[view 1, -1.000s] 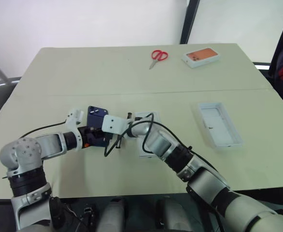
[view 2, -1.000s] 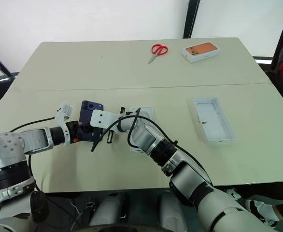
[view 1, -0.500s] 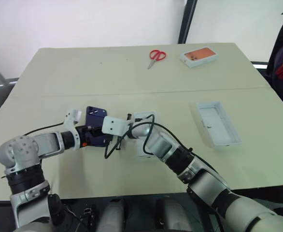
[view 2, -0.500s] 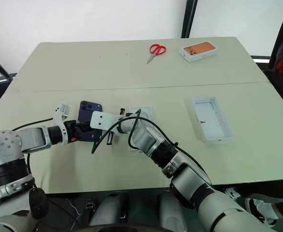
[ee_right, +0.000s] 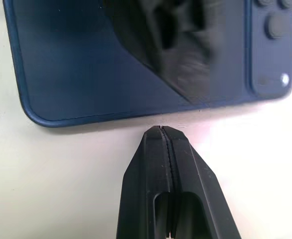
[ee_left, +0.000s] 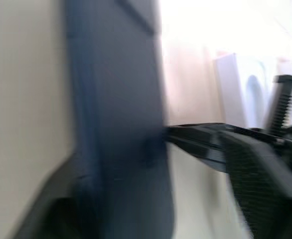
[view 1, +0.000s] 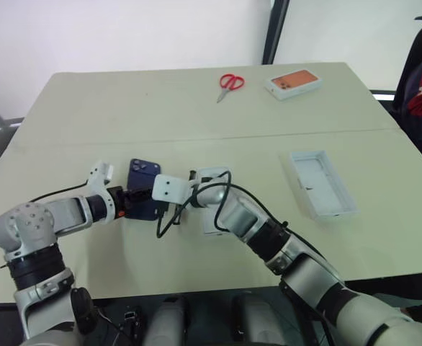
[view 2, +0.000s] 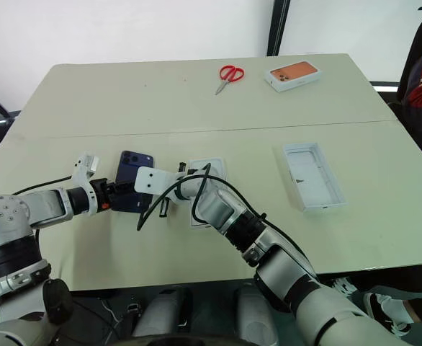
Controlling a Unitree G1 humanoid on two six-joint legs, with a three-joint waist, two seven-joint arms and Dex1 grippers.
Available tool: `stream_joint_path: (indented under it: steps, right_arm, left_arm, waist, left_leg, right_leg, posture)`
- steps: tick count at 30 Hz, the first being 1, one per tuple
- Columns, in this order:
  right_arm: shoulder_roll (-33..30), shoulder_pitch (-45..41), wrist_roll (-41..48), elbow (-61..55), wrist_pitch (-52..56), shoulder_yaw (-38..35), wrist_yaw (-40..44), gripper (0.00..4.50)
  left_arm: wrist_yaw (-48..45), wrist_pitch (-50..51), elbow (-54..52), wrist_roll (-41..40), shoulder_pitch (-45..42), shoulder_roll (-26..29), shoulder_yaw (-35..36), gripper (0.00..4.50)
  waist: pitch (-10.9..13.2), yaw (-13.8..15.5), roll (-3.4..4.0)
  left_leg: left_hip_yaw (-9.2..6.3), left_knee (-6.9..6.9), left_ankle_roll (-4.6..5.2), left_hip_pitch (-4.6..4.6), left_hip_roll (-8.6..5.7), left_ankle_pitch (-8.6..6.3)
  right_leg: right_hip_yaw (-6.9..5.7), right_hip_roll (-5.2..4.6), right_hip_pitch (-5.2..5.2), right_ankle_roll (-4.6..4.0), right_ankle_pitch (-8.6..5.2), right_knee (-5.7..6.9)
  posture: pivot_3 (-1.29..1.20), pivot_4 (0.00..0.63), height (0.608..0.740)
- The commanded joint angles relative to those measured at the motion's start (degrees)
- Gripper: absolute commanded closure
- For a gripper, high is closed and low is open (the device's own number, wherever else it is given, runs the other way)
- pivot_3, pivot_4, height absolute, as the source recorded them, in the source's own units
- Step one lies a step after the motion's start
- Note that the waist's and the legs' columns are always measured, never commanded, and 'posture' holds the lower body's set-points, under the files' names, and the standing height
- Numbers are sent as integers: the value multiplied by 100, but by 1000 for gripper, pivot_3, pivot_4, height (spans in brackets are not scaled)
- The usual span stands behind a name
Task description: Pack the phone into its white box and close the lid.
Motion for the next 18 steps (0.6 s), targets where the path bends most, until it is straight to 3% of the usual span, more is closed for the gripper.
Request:
stream_joint_path:
  steps: [1, 11, 13, 17, 18]
  right_arm:
    - [-60, 64, -60, -256, 30, -1, 40, 4500]
    - [-285, 65, -56, -687, 222, -176, 99, 4500]
    - [-425, 111, -10, -996, 372, -277, 159, 4500]
    - [-714, 274, 210, -1805, 787, -534, 402, 4500]
    - [-792, 317, 268, -2019, 856, -583, 479, 4500]
  left_arm:
    - [24, 45, -110, 59, 2, -9, 175, 2311]
    - [116, 76, -156, -20, -50, -50, 430, 2311]
    - [153, 76, -174, -63, -39, -67, 460, 2858]
    - [251, 76, -184, -169, -13, -103, 511, 4464]
    - [285, 76, -184, -200, -12, -114, 528, 4464]
  waist:
    - [0, 2, -1]
    - [2, 7, -3]
    - [2, 7, -4]
    - [1, -3, -4]
    - [1, -13, -4]
  left_leg:
    - [0, 0, 0, -1, 0, 0]
    - [0, -1, -1, -5, -1, 0]
    - [0, -1, -1, -6, -1, 0]
    - [0, -1, -1, -6, 0, 0]
    - [0, -2, 0, -4, 0, 0]
  right_leg:
    - [0, 0, -1, 0, 0, 0]
    - [0, -2, -5, 0, 0, -1]
    - [0, -2, -5, 0, 0, -2]
    - [-1, -2, -5, 0, 0, -3]
    - [0, -1, -4, 0, 0, -3]
  posture:
    - [0, 150, 740]
    - [0, 150, 740]
    - [0, 150, 740]
    - [0, 150, 740]
    - [0, 150, 740]
